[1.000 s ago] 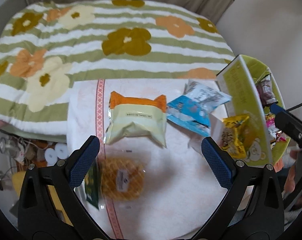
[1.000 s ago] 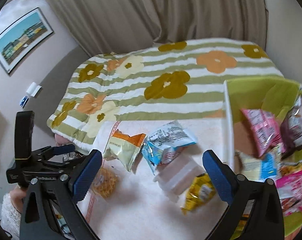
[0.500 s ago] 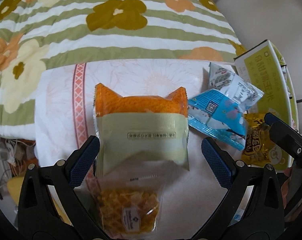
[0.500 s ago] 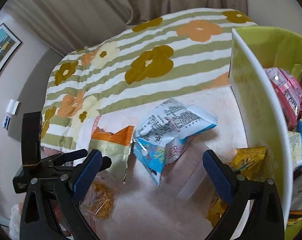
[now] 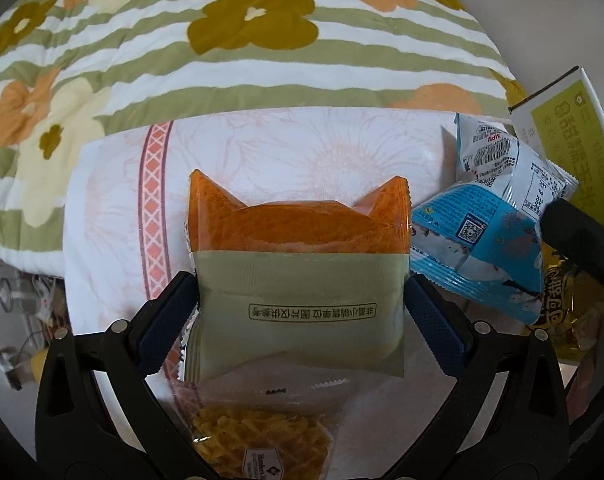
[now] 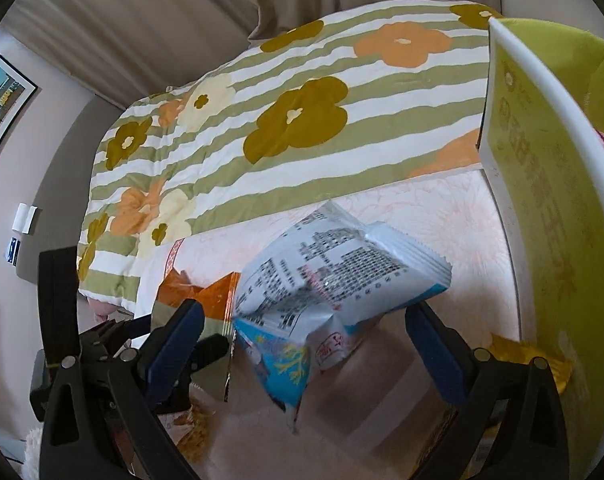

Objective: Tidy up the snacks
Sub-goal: 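Grasp the orange-and-cream bag with the left gripper while the right grasps the blue-white bag, then carry both bags into the yellow-green box and open both grippers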

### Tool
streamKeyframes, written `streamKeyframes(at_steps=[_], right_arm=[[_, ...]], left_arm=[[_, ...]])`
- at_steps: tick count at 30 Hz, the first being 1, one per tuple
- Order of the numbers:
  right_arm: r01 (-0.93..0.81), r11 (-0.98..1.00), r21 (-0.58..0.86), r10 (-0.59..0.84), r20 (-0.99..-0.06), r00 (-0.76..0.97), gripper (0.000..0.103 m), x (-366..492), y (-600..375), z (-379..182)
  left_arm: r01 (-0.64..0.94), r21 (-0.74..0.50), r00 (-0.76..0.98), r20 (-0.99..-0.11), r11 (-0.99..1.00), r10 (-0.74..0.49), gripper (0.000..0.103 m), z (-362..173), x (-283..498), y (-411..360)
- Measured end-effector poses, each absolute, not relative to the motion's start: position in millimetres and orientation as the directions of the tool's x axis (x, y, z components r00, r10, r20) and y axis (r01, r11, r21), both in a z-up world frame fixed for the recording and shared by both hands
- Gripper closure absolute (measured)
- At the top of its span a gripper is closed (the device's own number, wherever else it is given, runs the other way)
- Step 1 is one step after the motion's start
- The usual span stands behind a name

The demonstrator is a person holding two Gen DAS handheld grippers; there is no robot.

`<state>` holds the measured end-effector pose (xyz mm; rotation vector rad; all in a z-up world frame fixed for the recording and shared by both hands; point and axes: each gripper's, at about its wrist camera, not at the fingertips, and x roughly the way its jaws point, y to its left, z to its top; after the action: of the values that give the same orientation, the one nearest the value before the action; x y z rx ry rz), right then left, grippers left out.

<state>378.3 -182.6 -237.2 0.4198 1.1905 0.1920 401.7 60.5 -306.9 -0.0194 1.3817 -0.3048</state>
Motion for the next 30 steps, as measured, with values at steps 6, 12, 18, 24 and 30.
streamKeyframes(at_steps=[6, 12, 18, 24, 30], right_arm=[[0.065, 0.903, 0.425, 0.381, -0.86, 0.34, 0.003, 388.8, -181.0, -247.6], [0.048, 0.906, 0.421, 0.386, -0.867, 0.314, 0.003, 393.3, -179.2, -256.3], [0.029, 0.911, 0.41, 0.382, -0.871, 0.309, 0.003, 397.3, -178.7, -258.4], [0.009, 0.913, 0.407, 0.385, -0.871, 0.304, 0.003, 400.6, -175.6, -262.1], [-0.023, 0.919, 0.393, 0.381, -0.875, 0.297, 0.021, 400.0, -167.7, -258.0]], left_arm=[[0.217, -0.174, 0.134, -0.969, 0.961, -0.206, 0.0, -325.4, 404.6, 55.3], [0.245, -0.129, 0.178, -0.968, 0.961, -0.175, 0.024, -326.3, 399.8, 51.3], [0.21, -0.167, 0.177, -0.962, 0.963, -0.205, 0.029, -324.2, 404.9, 62.9], [0.19, -0.171, 0.215, -0.954, 0.967, -0.211, 0.029, -294.6, 397.0, 69.6], [0.164, -0.169, 0.252, -0.945, 0.972, -0.207, 0.029, -276.4, 388.5, 82.9]])
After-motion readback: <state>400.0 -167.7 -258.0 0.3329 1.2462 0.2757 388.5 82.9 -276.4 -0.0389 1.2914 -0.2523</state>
